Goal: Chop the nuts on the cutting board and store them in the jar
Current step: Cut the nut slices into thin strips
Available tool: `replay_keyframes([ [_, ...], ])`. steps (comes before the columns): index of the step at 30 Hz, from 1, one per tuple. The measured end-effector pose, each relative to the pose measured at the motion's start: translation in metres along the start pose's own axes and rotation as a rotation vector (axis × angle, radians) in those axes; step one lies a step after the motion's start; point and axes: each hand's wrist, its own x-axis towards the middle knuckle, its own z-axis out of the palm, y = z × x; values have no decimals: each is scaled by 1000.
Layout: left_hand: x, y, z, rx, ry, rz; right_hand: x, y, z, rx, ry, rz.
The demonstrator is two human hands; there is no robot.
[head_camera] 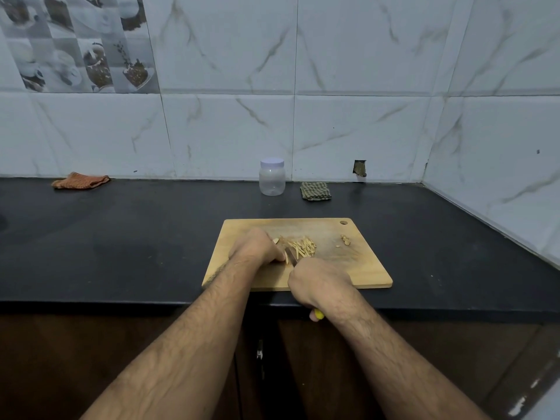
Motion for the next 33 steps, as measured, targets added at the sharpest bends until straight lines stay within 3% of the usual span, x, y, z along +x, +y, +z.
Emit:
replay_keyframes([
  [33,8,0,3,13,10,-18,0,-15,4,-128,38,-38],
])
